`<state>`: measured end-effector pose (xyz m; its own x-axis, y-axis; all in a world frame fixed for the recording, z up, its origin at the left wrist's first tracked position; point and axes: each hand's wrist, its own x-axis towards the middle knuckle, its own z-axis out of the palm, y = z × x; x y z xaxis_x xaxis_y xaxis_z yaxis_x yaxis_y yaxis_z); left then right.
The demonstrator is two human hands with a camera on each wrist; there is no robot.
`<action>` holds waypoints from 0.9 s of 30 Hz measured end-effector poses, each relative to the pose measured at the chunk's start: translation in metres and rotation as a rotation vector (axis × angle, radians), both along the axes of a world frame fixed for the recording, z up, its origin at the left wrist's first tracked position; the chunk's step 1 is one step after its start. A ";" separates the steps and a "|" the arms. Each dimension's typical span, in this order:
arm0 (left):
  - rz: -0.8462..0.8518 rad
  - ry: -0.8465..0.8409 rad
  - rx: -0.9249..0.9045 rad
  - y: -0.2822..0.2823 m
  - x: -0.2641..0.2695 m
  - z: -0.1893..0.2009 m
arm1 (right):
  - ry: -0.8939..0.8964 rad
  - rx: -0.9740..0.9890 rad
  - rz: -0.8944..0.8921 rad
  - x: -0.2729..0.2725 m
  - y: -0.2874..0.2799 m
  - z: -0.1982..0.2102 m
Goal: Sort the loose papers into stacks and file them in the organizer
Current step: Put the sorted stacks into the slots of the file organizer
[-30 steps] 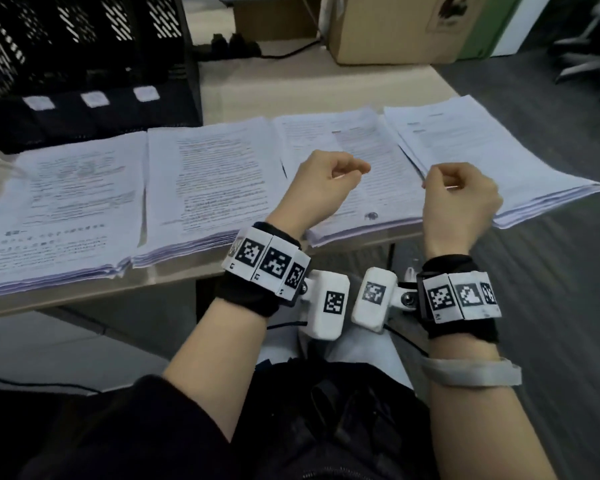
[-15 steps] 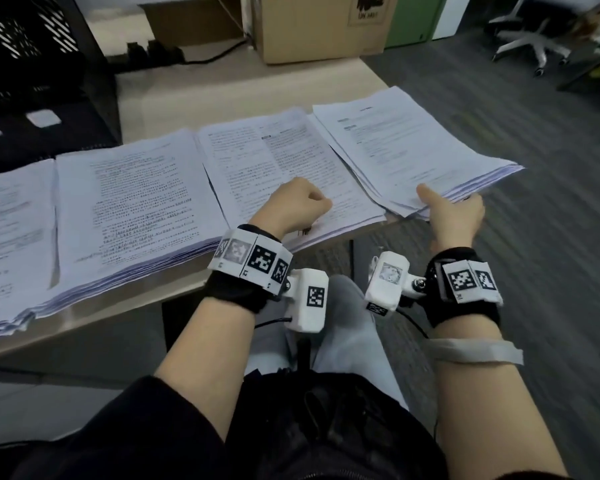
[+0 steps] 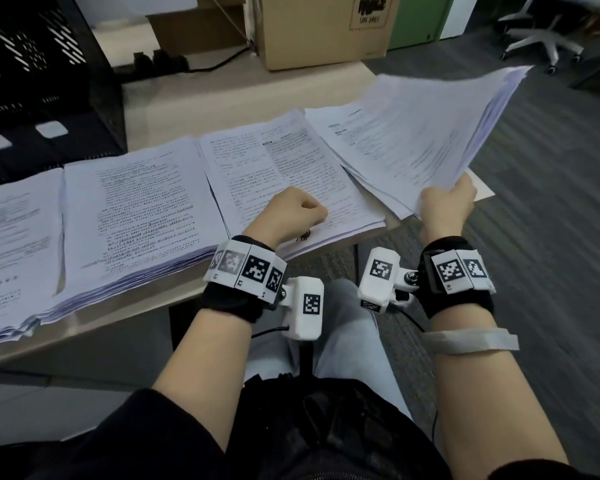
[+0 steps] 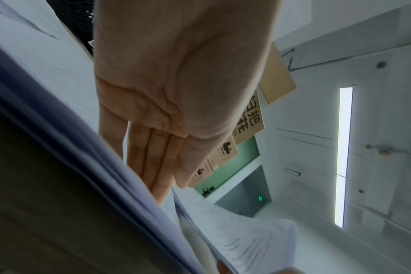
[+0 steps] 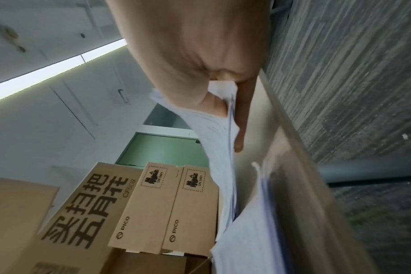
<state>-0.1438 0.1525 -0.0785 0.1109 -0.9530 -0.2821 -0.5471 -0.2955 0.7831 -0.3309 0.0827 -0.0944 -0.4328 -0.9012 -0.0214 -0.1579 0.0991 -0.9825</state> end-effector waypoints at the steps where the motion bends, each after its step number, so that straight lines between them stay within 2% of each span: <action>1: 0.003 0.068 0.009 0.001 0.002 0.001 | -0.019 -0.036 -0.005 0.002 0.002 0.005; 3: 0.015 0.165 0.018 0.005 0.005 0.006 | -0.048 -0.134 0.014 0.007 0.005 0.017; 6: 0.065 0.209 -0.047 0.010 0.015 0.015 | -0.072 -0.271 0.034 0.015 0.011 0.040; 12: 0.289 0.254 -0.240 0.015 0.059 0.051 | -0.151 -0.470 0.064 0.037 0.014 0.074; 16: 0.476 0.269 -0.453 0.016 0.090 0.080 | -0.237 -0.513 0.141 0.055 0.009 0.089; 23: 0.605 0.069 -0.793 0.021 0.148 0.113 | -0.258 -0.514 0.439 0.085 0.006 0.098; 27: 0.651 0.262 -0.860 0.032 0.173 0.107 | -0.290 -0.471 0.522 0.104 0.004 0.094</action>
<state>0.0295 0.1841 0.0283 0.6950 -0.6237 0.3577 -0.2729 0.2314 0.9338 -0.2270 0.0868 -0.0005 0.0161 -0.9295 0.3684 0.2018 -0.3579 -0.9117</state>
